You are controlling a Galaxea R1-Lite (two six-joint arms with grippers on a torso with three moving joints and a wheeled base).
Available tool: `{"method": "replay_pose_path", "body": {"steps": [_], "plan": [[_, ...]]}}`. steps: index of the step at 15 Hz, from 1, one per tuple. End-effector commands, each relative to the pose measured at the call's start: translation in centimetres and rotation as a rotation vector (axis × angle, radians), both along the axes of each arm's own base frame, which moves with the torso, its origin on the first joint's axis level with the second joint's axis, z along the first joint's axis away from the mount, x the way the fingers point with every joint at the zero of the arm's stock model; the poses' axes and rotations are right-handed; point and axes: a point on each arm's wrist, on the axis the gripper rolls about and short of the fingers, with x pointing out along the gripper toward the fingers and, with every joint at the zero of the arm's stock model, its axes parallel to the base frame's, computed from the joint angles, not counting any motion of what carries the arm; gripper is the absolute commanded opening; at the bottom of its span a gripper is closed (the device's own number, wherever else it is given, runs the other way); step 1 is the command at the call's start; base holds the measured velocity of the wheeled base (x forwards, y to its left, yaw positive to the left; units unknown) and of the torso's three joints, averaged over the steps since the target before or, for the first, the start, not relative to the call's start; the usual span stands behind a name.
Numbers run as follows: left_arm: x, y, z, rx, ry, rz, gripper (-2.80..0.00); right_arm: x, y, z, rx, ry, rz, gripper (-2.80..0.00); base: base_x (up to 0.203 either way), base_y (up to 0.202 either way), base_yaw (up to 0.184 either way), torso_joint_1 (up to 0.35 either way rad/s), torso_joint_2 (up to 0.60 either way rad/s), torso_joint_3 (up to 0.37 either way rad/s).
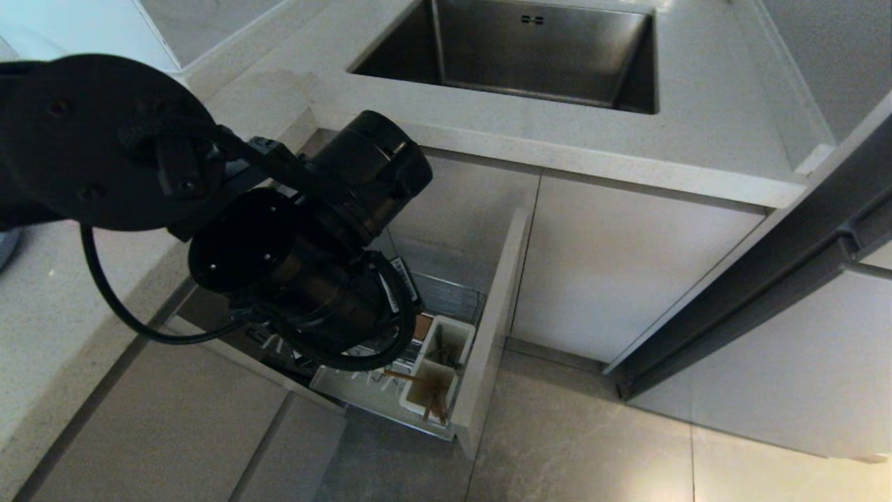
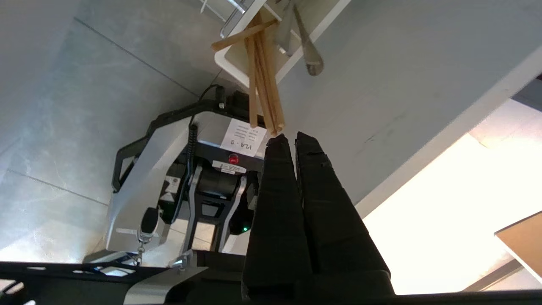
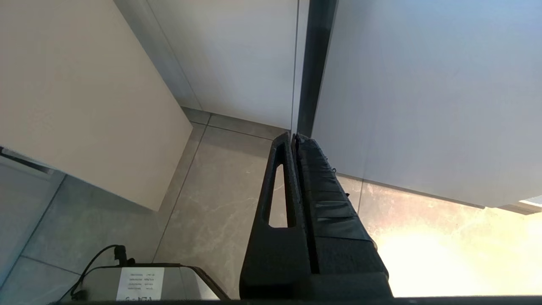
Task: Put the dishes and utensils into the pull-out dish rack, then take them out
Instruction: Take the fork out of the cupboard
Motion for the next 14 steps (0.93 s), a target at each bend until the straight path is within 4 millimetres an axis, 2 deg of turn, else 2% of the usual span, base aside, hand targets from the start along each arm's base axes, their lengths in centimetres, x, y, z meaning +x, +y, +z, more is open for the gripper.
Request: {"method": "replay_pose_path", "body": {"steps": [1,4,9,11,14], "plan": [[0.7,0.5,0.2,0.042,0.008,-0.021,0.00,0.0,0.0,0.0,0.000,-0.001,0.000,-2.80,0.000,0.000,0.000,0.000,0.00,0.000],[1.6,2.4,1.2,0.077,0.071,-0.107,0.00,0.0,0.0,0.0,0.000,-0.001,0.000,-2.80,0.000,0.000,0.000,0.000,0.00,0.000],[0.7,6.3,2.9,0.168,0.218,-0.370,0.00,0.0,0.0,0.0,0.000,-0.001,0.000,-2.80,0.000,0.000,0.000,0.000,0.00,0.000],[0.6,6.8,3.4,0.171,0.191,-0.395,0.00,0.0,0.0,0.0,0.000,-0.001,0.000,-2.80,0.000,0.000,0.000,0.000,0.00,0.000],[0.8,8.6,4.3,0.220,0.118,-0.442,0.00,0.0,0.0,0.0,0.000,-0.001,0.000,-2.80,0.000,0.000,0.000,0.000,0.00,0.000]]}}
